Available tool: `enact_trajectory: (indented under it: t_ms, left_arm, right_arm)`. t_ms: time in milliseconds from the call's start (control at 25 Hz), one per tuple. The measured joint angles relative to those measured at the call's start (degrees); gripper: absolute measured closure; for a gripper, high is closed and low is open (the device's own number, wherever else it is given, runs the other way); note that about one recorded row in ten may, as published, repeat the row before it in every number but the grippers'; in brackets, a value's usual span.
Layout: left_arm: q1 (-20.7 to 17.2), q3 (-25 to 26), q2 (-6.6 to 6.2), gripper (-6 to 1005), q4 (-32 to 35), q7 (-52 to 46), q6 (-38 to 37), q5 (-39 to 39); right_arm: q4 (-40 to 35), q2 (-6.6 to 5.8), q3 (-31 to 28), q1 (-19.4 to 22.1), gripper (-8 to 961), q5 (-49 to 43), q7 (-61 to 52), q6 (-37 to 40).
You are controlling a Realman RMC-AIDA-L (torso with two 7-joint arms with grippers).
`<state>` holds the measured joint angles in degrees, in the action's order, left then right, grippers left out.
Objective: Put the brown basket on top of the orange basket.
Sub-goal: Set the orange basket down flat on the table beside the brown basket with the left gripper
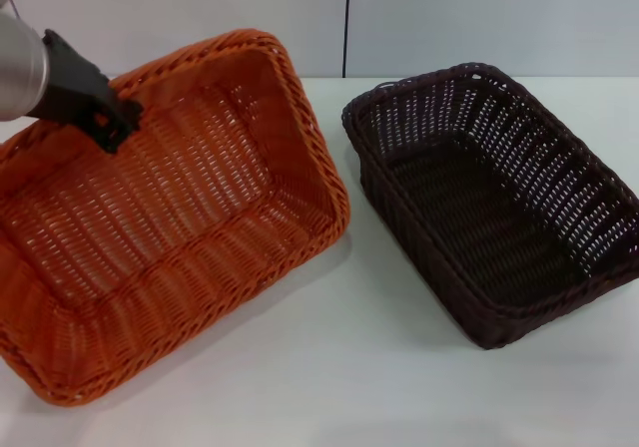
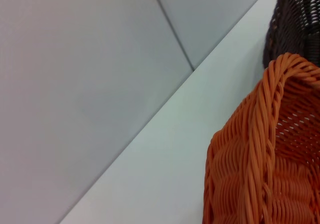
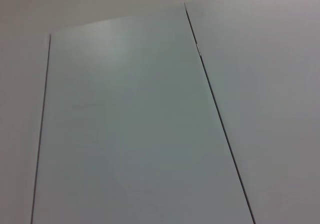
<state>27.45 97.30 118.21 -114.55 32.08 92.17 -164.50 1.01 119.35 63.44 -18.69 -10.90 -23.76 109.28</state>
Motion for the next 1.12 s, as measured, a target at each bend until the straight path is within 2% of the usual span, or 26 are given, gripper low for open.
enact_trajectory:
  t_ms: [560, 600, 1120]
  left_arm:
    - [2.60, -2.36, 0.08, 846, 3.09, 2.82, -0.18, 0.32]
    - [2.90, -3.73, 0.18, 846, 3.11, 2.91, -0.49, 0.96]
    - [4.55, -6.09, 0.18, 848, 6.19, 2.74, -2.46, 4.40]
  right_arm:
    - [-0.24, -0.08, -0.07, -0.23, 136, -0.01, 0.04, -1.17]
    - [-0.24, -0.09, -0.07, -0.23, 136, 0.00, 0.04, -1.32]
    - [-0.22, -0.11, 0.02, -0.08, 136, -0.76, 0.11, -1.38]
